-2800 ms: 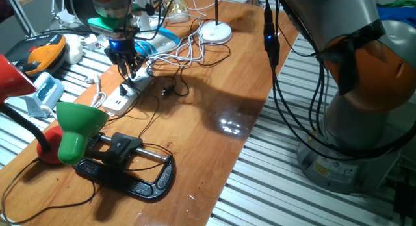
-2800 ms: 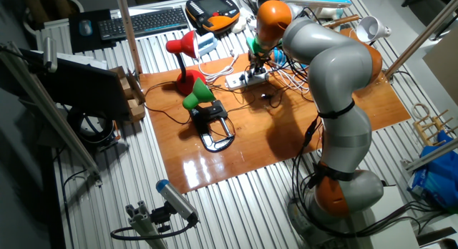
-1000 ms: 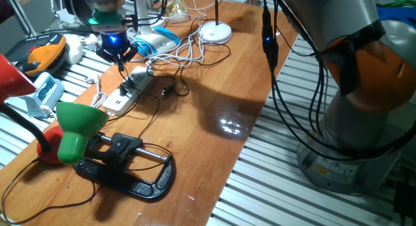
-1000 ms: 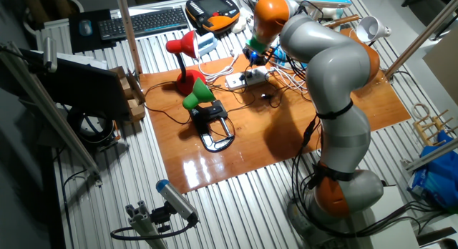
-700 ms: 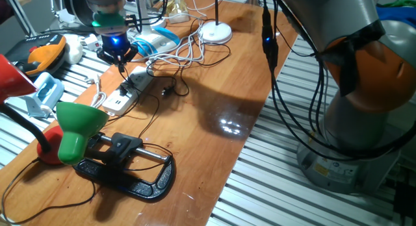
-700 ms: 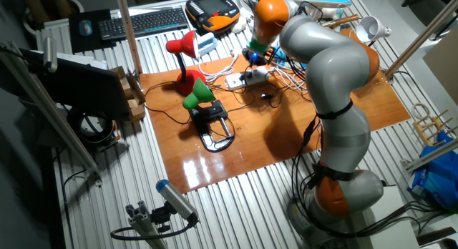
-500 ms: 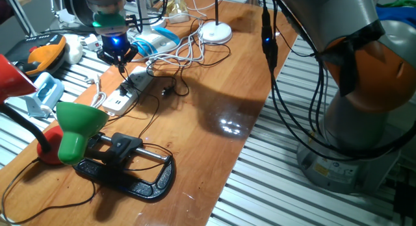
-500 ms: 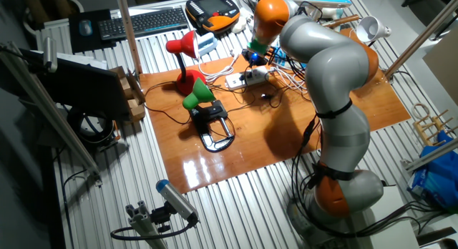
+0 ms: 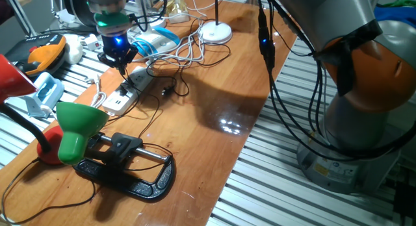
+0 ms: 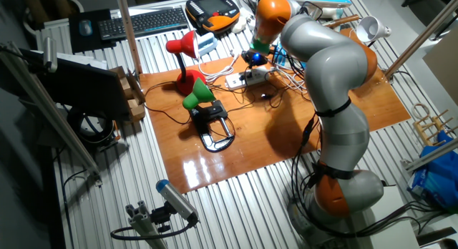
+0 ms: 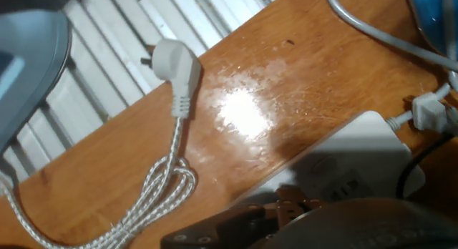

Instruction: Plug in the power cord of the desk lamp, turn on the socket, and light up the desk lamp

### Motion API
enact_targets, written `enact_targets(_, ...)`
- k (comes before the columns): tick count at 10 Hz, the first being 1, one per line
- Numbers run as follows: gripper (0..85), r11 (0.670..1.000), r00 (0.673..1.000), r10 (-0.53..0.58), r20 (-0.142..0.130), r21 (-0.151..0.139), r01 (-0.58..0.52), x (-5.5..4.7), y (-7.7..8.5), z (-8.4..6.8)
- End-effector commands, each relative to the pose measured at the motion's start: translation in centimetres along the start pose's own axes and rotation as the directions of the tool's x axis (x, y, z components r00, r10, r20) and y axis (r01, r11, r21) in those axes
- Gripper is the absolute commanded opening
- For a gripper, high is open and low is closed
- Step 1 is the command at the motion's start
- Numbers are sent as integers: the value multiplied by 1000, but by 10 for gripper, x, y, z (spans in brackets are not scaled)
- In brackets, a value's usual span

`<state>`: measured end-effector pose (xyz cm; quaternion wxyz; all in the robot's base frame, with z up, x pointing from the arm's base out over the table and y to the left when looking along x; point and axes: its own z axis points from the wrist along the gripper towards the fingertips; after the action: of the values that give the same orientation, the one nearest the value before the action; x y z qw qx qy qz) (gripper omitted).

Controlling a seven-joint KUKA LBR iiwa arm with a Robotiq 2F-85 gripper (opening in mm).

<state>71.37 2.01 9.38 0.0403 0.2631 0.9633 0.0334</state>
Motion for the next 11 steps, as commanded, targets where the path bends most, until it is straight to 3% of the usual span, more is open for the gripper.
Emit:
enact_targets(1, 0, 870, 870, -493, -34, -42, 491, 0, 1, 2)
enact_targets(3, 0, 865, 865, -501, -22, -35, 500, 0, 2, 2)
enact_targets(8, 0, 862, 862, -506, -25, -41, 505, 1, 2, 6)
enact_targets(11, 0, 860, 860, -509, -8, -40, 509, 4, 4, 13)
